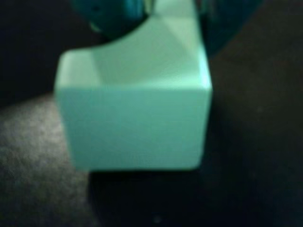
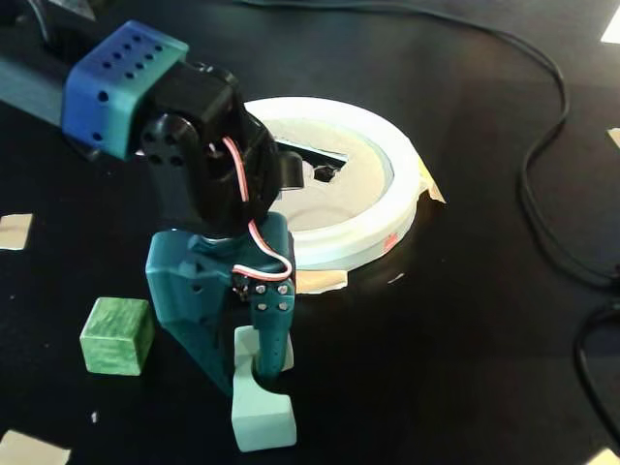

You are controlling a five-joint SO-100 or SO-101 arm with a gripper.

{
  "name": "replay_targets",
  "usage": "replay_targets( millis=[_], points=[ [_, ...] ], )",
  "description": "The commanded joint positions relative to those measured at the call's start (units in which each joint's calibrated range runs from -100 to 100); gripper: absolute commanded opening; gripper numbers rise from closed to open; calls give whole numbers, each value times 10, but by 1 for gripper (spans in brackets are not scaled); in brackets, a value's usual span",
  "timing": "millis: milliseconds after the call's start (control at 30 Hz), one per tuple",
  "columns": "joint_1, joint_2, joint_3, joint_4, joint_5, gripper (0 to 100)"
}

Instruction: Pick up the U shape block and drop it in corresponding U shaped hole

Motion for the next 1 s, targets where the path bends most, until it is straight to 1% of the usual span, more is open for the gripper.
replay_targets(
  millis=[0, 100, 133, 200, 267, 300, 433, 467, 600, 633, 767, 800, 833, 933, 967],
  points=[
    [11, -98, -43, 7, -28, 1],
    [8, -151, -50, 36, -56, 1],
    [4, -177, -53, 68, -69, 1],
    [3, -211, -53, 99, -91, 1],
    [1, -249, -53, 136, -126, 1],
    [-4, -280, -53, 167, -161, 1],
    [-22, -350, -53, 227, -253, 1],
    [-52, -375, -53, 238, -296, 1],
    [-145, -416, -53, 234, -395, 1],
    [-197, -420, -53, 230, -438, 1],
    [-318, -409, -52, 229, -533, 1],
    [-361, -407, -48, 228, -567, 1],
    [-378, -403, -47, 226, -585, 1],
    [-409, -366, -52, 179, -639, 1],
    [-432, -342, -52, 130, -659, 1]
  ],
)
